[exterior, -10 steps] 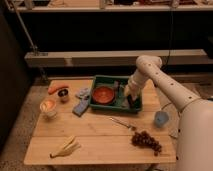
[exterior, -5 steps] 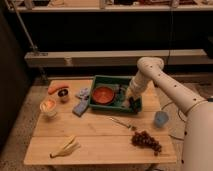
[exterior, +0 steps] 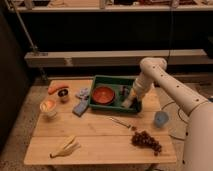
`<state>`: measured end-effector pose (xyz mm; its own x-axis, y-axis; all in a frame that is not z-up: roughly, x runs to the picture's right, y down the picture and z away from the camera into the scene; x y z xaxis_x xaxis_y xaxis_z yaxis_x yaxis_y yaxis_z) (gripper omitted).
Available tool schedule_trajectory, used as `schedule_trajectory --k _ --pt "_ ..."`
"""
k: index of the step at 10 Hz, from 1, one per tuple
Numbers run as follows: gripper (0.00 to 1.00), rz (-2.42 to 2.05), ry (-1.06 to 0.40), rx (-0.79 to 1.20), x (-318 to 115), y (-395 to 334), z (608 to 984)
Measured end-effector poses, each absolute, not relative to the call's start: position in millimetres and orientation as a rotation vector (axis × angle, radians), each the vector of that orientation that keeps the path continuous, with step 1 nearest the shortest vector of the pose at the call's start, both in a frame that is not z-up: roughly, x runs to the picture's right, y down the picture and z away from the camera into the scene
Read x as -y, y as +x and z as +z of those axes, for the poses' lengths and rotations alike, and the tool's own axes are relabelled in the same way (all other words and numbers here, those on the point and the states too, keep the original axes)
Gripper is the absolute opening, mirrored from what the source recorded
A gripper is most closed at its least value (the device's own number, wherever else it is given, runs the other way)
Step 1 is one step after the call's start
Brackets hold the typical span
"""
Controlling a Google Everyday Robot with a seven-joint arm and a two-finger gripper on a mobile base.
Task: Wipe tray with brush
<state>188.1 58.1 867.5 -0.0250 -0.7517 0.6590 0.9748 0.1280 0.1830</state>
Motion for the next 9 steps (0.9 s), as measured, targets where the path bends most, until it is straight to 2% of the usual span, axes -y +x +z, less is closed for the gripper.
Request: schedule_trajectory --k 4,9 --pt "0.0 -1.412 -0.423 0.691 -54.0 205.8 877.8" --pt "0.0 -1.398 -0.408 0.645 -20.4 202.2 897.6"
